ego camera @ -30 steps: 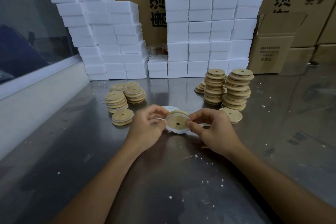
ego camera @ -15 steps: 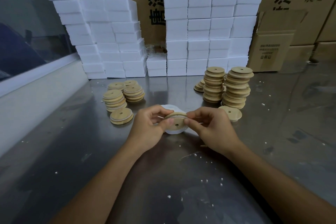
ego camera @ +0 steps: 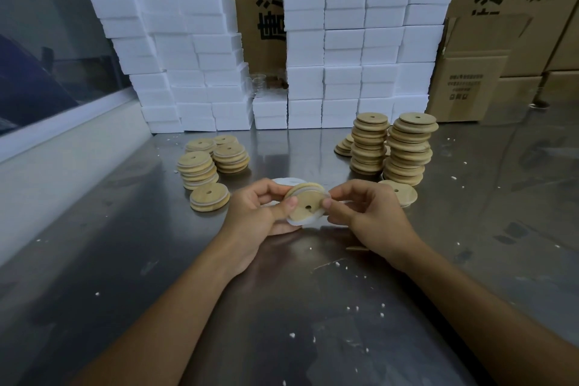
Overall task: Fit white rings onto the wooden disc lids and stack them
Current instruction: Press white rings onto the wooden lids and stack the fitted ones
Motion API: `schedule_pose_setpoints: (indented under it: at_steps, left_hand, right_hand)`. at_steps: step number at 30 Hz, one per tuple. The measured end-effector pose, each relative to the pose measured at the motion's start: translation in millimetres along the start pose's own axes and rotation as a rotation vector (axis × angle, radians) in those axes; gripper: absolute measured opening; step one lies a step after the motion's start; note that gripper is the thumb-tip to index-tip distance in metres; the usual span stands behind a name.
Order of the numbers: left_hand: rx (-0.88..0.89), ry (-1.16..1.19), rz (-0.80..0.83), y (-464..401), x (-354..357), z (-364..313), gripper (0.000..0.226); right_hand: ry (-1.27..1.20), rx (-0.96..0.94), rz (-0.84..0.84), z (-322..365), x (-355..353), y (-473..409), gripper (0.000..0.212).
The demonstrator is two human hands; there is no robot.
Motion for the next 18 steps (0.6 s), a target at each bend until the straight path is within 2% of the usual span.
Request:
schedule_pose_setpoints:
  at_steps: [7,15,18]
  left_hand:
    - [-0.073,0.221,0.079,0.2,3.5,-1.1,0.01]
    - [-0.126,0.277,0.083,0.4,6.0,0.1,0.01]
    - [-0.136,0.296,0.081,0.3,7.5,1.7,0.009]
  right_hand:
    - [-0.324,0.135,0.055,1.4,-4.1,0.0,0.009]
    - [-0.323,0.154,0.025,1.5,-1.2,0.7,0.018]
    - [-0.338,0.175,0.023,1.9,2.9,2.9,0.01]
Point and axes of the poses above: each hand's wrist, its own y-axis away from the middle knuckle, its own x-axis out of the palm, z = x × y, the point moved 3 cm from there along -y, towards the middle knuckle, and after that the axes turned 8 degrees about -y, right-handed, at the moved point
